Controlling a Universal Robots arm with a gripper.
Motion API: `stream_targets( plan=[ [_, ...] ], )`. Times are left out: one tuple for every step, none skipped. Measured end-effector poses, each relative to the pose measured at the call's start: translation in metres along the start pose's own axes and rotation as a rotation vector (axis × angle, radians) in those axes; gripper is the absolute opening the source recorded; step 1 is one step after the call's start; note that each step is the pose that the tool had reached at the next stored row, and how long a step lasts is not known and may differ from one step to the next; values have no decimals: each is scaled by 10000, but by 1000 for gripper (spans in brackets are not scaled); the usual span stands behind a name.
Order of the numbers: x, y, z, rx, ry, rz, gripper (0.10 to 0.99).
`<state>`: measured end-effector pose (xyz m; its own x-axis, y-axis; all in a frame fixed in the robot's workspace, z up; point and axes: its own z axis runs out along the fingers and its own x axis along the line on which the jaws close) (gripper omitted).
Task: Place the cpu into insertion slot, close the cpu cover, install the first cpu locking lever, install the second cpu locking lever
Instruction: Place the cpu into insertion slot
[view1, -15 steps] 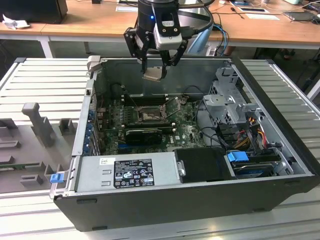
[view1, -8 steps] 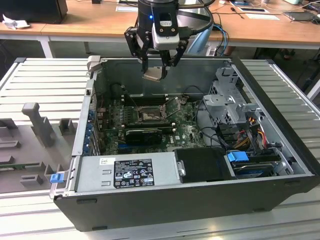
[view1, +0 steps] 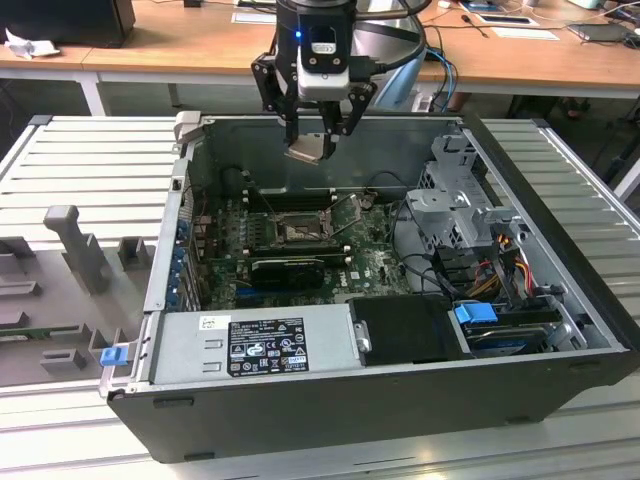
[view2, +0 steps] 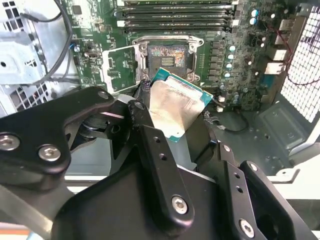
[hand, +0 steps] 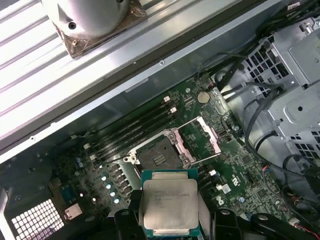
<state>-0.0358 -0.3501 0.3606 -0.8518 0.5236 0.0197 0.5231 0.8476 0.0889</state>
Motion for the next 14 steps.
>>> stream_targets(
  plan=[
    [0,0,1,-3,-11,123,529],
    [0,0,1,-5,-26,285,529],
    [0,0,1,-9,-39,429,529],
    [0,0,2,-11,-48,531,529],
    [0,0,2,-13,-58,646,529],
    [0,0,2,-14,-65,726,529],
    [0,0,2,-16,-74,828,529],
    [0,0,2,-18,-81,902,529],
    [0,0,2,-20,-90,1006,529],
    [0,0,2,-21,-97,1088,529],
    [0,0,3,-23,-104,1162,529],
    [0,0,3,-25,-112,1245,529],
    [0,0,3,-27,-119,1332,529],
    [0,0,3,-28,-128,1436,529]
  ],
)
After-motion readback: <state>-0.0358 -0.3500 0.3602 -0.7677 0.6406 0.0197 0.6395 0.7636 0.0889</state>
